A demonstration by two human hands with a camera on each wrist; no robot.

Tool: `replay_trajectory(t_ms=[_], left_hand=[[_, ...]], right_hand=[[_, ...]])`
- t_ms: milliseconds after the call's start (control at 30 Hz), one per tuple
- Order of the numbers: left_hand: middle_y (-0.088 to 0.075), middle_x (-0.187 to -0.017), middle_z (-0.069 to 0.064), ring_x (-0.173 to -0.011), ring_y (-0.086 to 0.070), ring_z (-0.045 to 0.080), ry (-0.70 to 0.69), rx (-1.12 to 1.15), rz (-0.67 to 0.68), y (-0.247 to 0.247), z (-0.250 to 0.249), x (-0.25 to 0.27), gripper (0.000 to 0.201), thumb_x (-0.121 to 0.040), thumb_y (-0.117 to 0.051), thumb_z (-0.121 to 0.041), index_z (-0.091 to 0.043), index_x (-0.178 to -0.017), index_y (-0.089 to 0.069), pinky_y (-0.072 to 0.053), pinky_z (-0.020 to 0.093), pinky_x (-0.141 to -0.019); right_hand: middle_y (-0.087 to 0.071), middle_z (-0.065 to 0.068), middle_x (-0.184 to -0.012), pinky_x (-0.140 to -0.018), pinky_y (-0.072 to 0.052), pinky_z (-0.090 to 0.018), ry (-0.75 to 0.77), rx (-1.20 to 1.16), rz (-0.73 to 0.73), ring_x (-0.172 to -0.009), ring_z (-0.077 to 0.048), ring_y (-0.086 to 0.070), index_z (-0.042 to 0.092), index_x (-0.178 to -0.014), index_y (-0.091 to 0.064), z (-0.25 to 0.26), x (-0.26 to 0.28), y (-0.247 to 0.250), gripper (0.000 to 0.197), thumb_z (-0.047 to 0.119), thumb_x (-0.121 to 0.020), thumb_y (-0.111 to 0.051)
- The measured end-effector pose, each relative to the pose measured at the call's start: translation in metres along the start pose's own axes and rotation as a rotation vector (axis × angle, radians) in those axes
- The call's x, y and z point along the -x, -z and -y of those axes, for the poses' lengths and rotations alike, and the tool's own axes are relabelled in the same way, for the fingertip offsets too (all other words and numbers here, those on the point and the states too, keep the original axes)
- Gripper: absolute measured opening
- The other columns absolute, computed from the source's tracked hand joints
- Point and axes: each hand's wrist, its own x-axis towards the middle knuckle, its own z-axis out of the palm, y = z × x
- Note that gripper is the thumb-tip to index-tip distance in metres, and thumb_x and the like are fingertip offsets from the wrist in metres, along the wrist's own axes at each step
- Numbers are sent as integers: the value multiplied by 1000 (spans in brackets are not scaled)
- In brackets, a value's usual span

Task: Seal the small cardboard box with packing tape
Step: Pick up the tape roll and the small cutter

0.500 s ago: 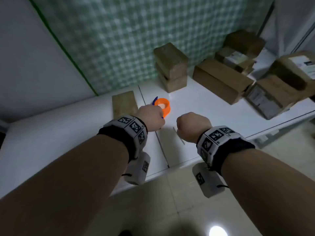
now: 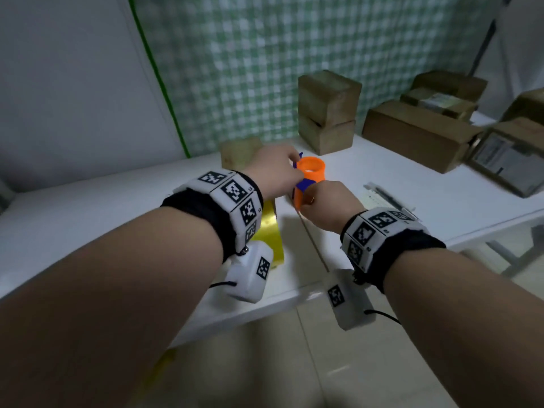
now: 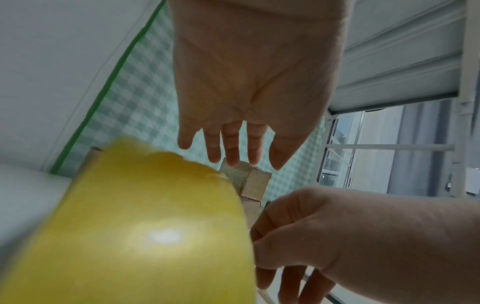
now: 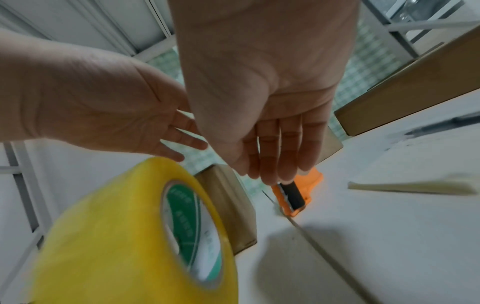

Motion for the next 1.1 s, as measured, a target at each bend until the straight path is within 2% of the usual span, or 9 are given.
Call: replay_trajectory(t_ms=[133,433,533,633,700,867,933,1033,1100], left_hand=[[-57,-132,6,-116,-55,21,-43,40,-101,9,8,45,42,-86,-58,-26,-17,-127,-58,-39,22,-85],[-61,-128,9,-114,-58,25,20,182,-164,62,42,151,37,-87,-60,-19,-13,-123,-62,-47,32,-94],[-65,-120,9,-111,-59,26,51,192,-190,74,54,169,30,-86,-60,-17,-10,-115,-66,-45,32,-92],[-66,-106,10,-92,-58,23,110,184,-169,74,65,176,25,-87,-58,-14,-9,-109,-69,-47,31,-82],[-64,-100,9,-88,-54,20,164,170,-103,68,77,176,25,-87,-59,-15,-8,-109,-69,-49,32,-80],[-64,-123,17,-114,-58,32,287,40,3,41,107,165,32,-88,-58,-12,-2,-117,-67,-51,38,-95],[-63,-124,17,-115,-57,33,306,-58,40,26,121,160,31,-89,-54,-10,0,-116,-65,-47,35,-96],[-59,-116,14,-102,-53,25,358,-159,93,6,145,144,13,-89,-50,-10,-6,-92,-62,-43,32,-90],[-59,-126,14,-109,-54,28,385,-210,98,-6,161,131,23,-88,-49,-9,-3,-107,-61,-44,32,-95]], right_hand=[[-67,-11,-105,-74,-44,-28,-24,-7,-2,-99,-28,-61,12,-97,-70,13,49,-8,22,17,-86,-52],[-69,-11,-93,-69,-47,-29,-13,79,-43,-88,-26,-64,5,-95,-68,78,128,25,23,16,-85,-52],[-71,-12,-94,-75,-55,-33,26,54,-57,-87,-27,-67,4,-94,-68,93,141,27,22,11,-84,-50],[-70,-10,-91,-73,-53,-32,29,51,-46,-91,-27,-66,7,-85,-68,95,145,23,19,11,-85,-49],[-70,-9,-90,-72,-51,-32,39,40,-28,-91,-26,-65,9,-82,-67,95,144,16,18,13,-85,-50],[-68,-6,-86,-73,-50,-31,76,-10,23,-93,-25,-65,11,-88,-72,89,130,-4,21,14,-85,-51],[-66,-7,-87,-74,-50,-32,87,-45,43,-94,-26,-64,13,-85,-69,87,122,-15,18,12,-84,-52],[-70,-10,-100,-74,-46,-29,103,-77,91,-97,-26,-63,13,-90,-71,85,108,-35,18,12,-84,-54],[-72,-9,-99,-76,-49,-29,125,-78,144,-95,-24,-63,11,-90,-72,86,97,-50,19,12,-84,-54]])
